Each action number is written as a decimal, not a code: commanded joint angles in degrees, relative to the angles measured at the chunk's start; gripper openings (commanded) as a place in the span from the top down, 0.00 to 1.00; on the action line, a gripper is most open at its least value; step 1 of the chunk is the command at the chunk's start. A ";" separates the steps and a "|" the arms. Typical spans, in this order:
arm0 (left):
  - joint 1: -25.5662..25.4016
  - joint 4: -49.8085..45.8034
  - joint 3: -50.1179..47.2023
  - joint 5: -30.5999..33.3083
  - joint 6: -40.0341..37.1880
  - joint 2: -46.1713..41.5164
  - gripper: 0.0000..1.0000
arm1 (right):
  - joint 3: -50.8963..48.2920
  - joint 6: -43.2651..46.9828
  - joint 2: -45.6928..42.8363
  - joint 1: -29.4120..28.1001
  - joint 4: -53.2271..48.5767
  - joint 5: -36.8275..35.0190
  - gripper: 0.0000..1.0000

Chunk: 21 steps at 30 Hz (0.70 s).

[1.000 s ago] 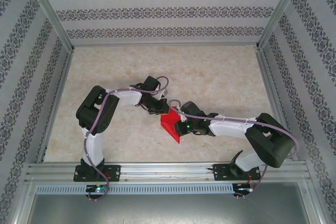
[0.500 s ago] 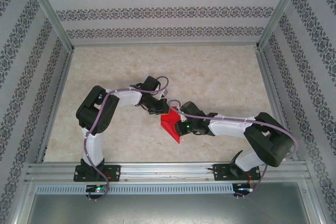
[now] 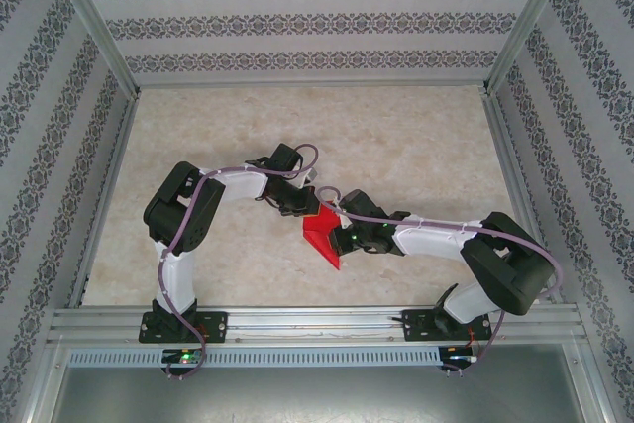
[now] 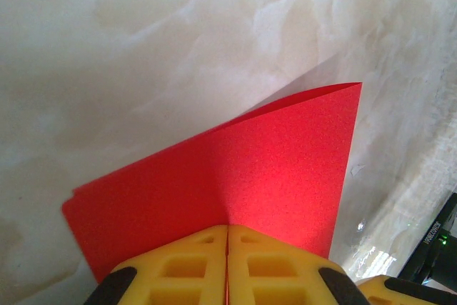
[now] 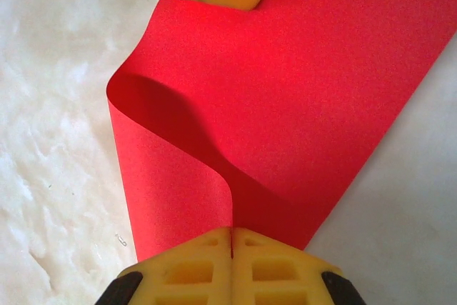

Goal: Fold a paper plane with a square sheet of paper (fold left side to right side)
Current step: Third fold the triangle at the center of the table.

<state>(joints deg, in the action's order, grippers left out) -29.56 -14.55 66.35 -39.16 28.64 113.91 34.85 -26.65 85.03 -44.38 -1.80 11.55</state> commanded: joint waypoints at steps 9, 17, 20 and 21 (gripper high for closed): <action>-0.65 -4.61 -2.09 6.00 -1.14 1.67 0.93 | 1.10 0.89 1.96 0.17 -0.70 0.43 1.00; -0.59 -4.61 -1.77 6.08 -1.10 0.68 0.88 | 0.77 0.42 5.16 0.17 -1.22 0.58 1.00; -0.57 -4.90 -0.97 6.02 -1.22 -0.62 0.84 | 0.49 0.38 5.98 0.14 -1.27 0.75 1.00; -0.43 -5.20 -0.57 6.10 -1.39 -1.23 0.82 | 0.33 0.28 6.02 0.08 -1.31 0.75 1.00</action>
<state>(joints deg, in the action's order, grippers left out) -29.63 -14.63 66.37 -38.30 28.62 113.21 35.90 -26.65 88.49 -44.38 -0.84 12.80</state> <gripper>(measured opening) 0.168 0.048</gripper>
